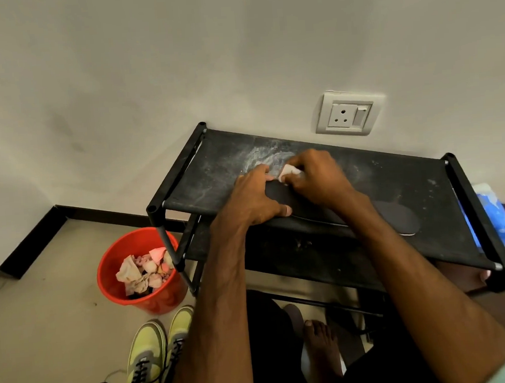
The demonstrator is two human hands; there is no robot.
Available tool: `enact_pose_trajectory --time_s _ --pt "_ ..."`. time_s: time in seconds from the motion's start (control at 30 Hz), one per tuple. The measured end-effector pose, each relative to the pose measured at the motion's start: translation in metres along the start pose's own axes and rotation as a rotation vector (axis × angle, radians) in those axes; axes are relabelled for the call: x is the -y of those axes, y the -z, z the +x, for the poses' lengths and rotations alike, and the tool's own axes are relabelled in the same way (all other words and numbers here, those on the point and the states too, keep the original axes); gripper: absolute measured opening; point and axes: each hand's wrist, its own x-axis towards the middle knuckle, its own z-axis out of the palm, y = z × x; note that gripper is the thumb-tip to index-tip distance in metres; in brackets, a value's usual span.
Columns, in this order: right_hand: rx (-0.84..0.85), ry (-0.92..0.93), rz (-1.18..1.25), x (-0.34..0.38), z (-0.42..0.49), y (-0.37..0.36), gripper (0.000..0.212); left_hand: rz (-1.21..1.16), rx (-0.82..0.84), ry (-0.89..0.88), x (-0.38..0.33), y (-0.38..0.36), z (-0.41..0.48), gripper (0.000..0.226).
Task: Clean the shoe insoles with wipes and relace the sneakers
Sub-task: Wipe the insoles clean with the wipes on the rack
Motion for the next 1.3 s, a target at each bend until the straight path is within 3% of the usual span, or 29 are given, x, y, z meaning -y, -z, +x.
enact_pose_trajectory --time_s 0.1,0.23,0.4,0.53,0.6,0.7,0.77,0.9,1.0,1.17,1.3 --pt "-0.056 -0.045 0.004 -0.004 0.002 0.0 0.012 -0.023 -0.002 0.017 -0.001 0.0 -0.001 0.105" --pt "0.066 0.172 0.004 0.019 -0.005 -0.008 0.005 -0.01 -0.02 0.008 -0.002 0.003 -0.001 0.098" --pt "-0.045 0.077 0.0 0.007 0.007 -0.01 0.007 -0.024 -0.029 0.027 -0.008 0.002 -0.008 0.13" --pt "0.049 0.183 -0.036 0.016 0.0 -0.005 0.006 -0.015 -0.04 0.029 -0.009 0.002 -0.007 0.134" --pt "0.105 0.236 -0.003 0.019 -0.006 -0.002 0.007 -0.01 -0.047 0.031 -0.01 0.003 -0.008 0.129" --pt "0.218 0.319 0.024 0.022 -0.012 0.005 0.026 0.001 -0.047 0.007 -0.01 0.004 -0.01 0.117" --pt "0.296 0.344 -0.001 0.019 -0.013 0.014 0.024 0.026 -0.024 -0.012 -0.011 0.006 -0.012 0.109" --pt "0.113 0.198 0.077 0.0 -0.002 0.023 0.018 0.069 0.042 -0.038 -0.01 0.015 -0.013 0.074" --pt "0.125 0.198 0.032 0.006 0.0 0.012 0.026 0.085 0.026 -0.058 -0.013 0.018 -0.015 0.04" --pt "0.202 0.272 -0.032 0.015 -0.008 0.013 0.028 0.186 -0.084 -0.07 -0.023 0.01 -0.017 0.022" --pt "0.267 0.302 0.011 0.007 -0.018 0.023 0.03 0.215 -0.042 -0.064 -0.026 0.007 -0.017 0.032"
